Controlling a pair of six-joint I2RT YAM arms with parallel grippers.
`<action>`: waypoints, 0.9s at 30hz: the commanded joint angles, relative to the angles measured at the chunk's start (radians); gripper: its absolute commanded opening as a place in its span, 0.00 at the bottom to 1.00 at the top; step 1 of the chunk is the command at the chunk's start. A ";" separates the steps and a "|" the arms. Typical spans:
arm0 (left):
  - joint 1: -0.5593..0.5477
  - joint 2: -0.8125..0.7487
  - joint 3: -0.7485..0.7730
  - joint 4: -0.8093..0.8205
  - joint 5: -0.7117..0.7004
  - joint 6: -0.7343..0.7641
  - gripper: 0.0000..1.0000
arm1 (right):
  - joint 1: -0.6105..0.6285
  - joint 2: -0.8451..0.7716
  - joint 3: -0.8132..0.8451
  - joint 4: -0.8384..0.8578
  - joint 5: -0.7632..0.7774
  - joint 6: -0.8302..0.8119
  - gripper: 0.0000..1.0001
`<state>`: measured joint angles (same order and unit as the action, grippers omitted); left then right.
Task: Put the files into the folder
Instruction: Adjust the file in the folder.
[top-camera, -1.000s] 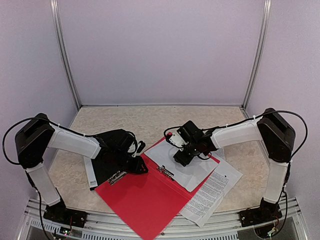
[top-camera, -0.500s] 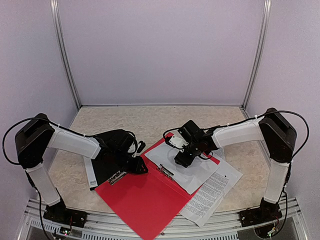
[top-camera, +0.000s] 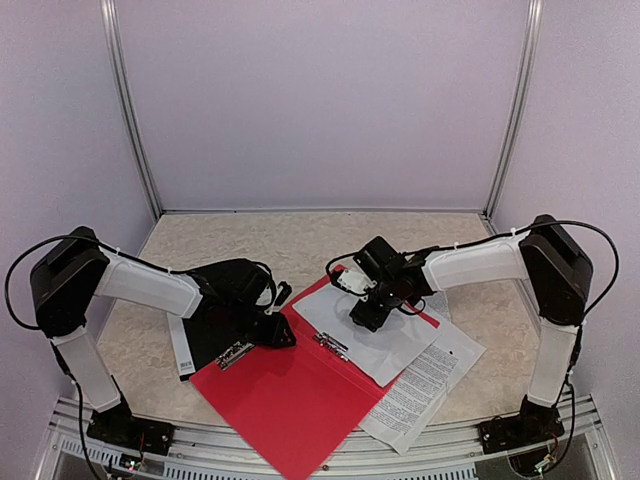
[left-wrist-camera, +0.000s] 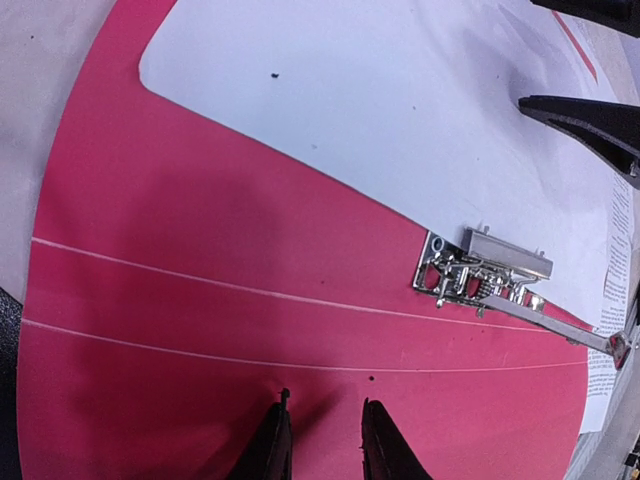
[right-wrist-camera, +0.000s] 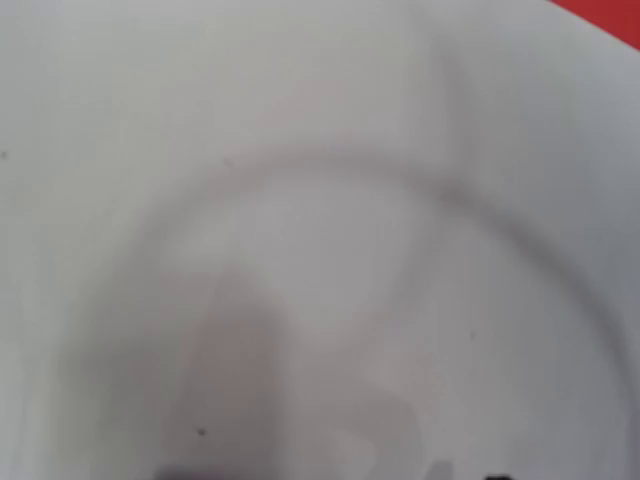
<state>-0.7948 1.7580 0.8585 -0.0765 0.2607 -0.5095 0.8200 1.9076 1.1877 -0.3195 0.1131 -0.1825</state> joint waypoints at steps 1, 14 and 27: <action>-0.004 0.061 -0.033 -0.161 -0.080 0.017 0.23 | 0.007 0.028 0.033 -0.041 0.003 -0.020 0.68; -0.004 0.060 -0.035 -0.165 -0.084 0.016 0.23 | 0.008 0.060 0.058 -0.034 -0.055 -0.096 0.68; -0.004 0.057 -0.026 -0.171 -0.087 0.017 0.23 | 0.011 0.058 0.076 -0.039 -0.092 -0.139 0.70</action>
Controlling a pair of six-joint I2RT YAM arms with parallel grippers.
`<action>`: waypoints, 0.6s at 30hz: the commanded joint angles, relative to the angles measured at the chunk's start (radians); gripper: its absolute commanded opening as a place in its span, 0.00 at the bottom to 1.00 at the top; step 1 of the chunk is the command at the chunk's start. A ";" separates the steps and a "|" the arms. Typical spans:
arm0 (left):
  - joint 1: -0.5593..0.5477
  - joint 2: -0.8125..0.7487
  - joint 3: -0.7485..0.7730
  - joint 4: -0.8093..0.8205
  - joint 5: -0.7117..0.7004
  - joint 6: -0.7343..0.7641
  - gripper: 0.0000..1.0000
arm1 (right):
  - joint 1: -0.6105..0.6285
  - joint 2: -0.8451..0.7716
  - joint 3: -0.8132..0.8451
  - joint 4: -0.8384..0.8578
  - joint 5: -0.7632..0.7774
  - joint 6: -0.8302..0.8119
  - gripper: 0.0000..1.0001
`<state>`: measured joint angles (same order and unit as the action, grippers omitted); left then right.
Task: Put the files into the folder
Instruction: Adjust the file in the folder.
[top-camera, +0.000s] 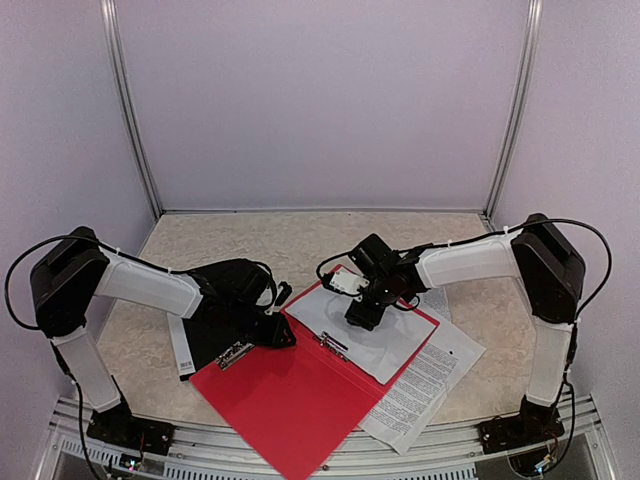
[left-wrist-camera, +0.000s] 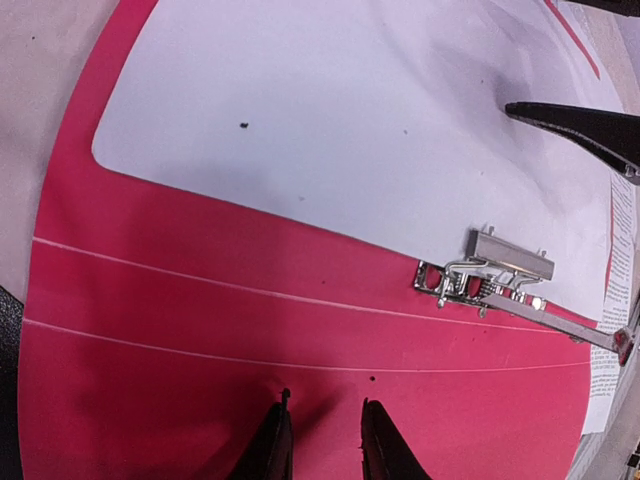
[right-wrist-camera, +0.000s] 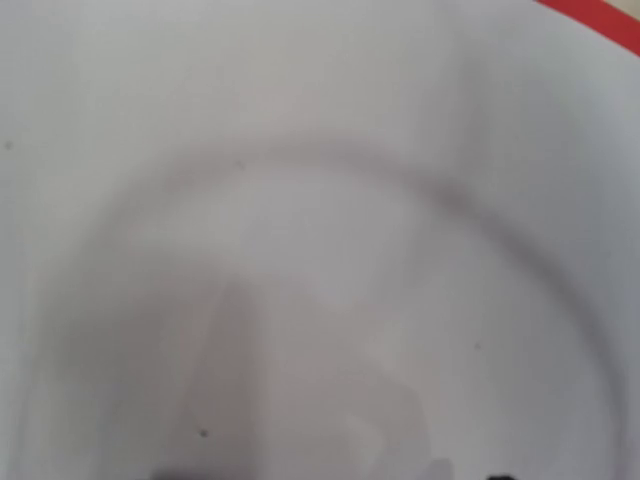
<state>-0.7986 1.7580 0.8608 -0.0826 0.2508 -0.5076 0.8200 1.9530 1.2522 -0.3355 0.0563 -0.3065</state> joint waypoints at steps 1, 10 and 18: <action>-0.001 0.057 -0.026 -0.166 -0.077 0.015 0.23 | 0.011 0.005 0.012 -0.022 -0.029 -0.014 0.71; -0.001 0.057 -0.015 -0.172 -0.077 0.016 0.23 | 0.015 -0.037 0.060 -0.033 -0.036 0.001 0.77; -0.004 0.056 -0.005 -0.176 -0.077 0.016 0.23 | 0.022 -0.067 0.061 -0.059 -0.013 0.011 0.79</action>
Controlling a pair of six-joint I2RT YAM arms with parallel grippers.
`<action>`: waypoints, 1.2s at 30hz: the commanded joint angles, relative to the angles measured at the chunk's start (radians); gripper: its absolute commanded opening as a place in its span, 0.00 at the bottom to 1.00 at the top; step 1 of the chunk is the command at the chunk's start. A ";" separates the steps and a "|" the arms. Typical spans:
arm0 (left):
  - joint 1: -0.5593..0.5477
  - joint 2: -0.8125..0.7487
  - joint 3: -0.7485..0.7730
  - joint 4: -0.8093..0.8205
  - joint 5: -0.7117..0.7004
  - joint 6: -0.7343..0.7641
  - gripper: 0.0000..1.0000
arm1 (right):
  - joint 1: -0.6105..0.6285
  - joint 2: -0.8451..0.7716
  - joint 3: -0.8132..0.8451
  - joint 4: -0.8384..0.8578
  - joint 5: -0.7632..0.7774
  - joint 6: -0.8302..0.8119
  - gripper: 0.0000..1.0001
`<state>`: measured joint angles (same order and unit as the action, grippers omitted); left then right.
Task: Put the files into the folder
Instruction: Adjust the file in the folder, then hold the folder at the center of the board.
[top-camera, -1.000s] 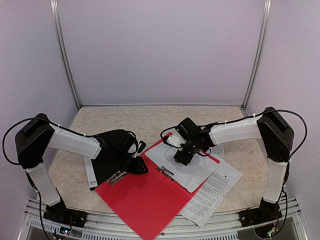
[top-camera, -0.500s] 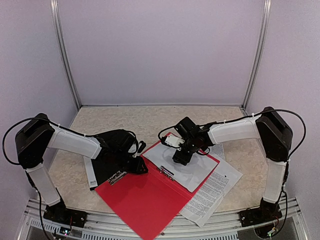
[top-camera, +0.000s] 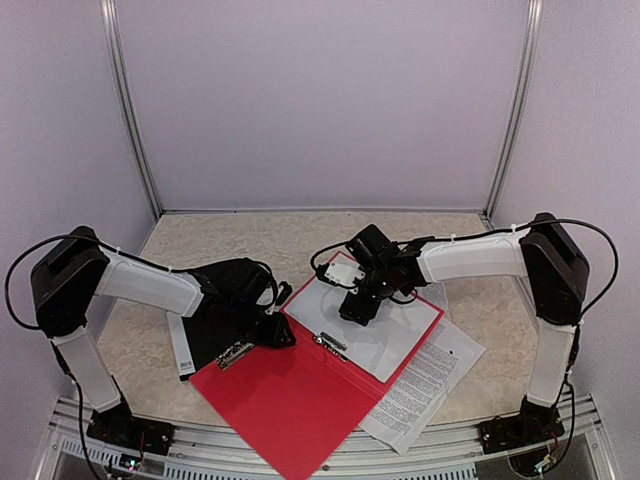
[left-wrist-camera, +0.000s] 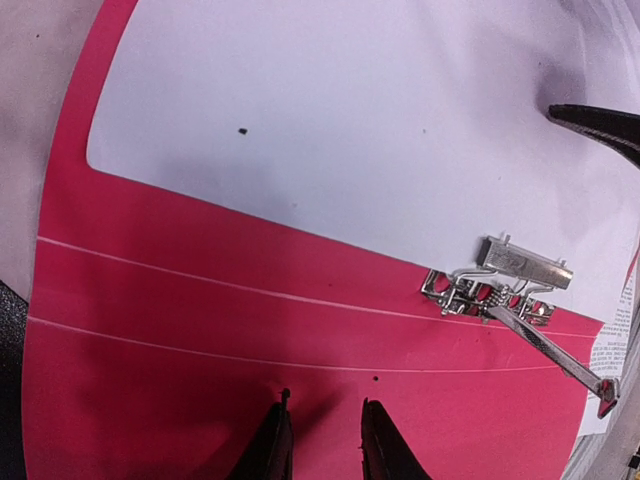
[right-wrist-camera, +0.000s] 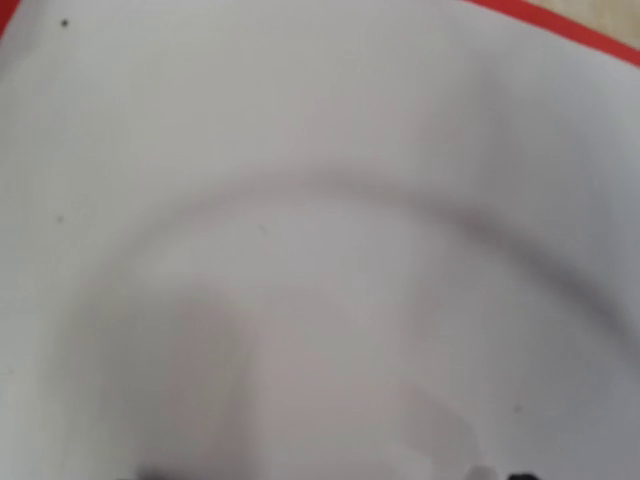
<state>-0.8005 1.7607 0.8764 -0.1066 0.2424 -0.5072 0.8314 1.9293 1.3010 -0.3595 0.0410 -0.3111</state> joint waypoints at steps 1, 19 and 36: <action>-0.003 0.054 -0.020 -0.151 -0.068 0.015 0.23 | 0.011 -0.048 0.011 -0.034 -0.002 0.019 0.79; -0.037 0.005 0.095 -0.240 -0.075 0.014 0.27 | 0.013 -0.162 0.005 -0.003 -0.148 0.109 0.76; -0.044 -0.214 0.075 -0.120 0.005 -0.034 0.34 | 0.044 -0.350 -0.256 0.107 -0.130 0.361 0.65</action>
<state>-0.8429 1.5772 0.9657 -0.2909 0.2195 -0.5236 0.8387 1.6516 1.1259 -0.3099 -0.0967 -0.0608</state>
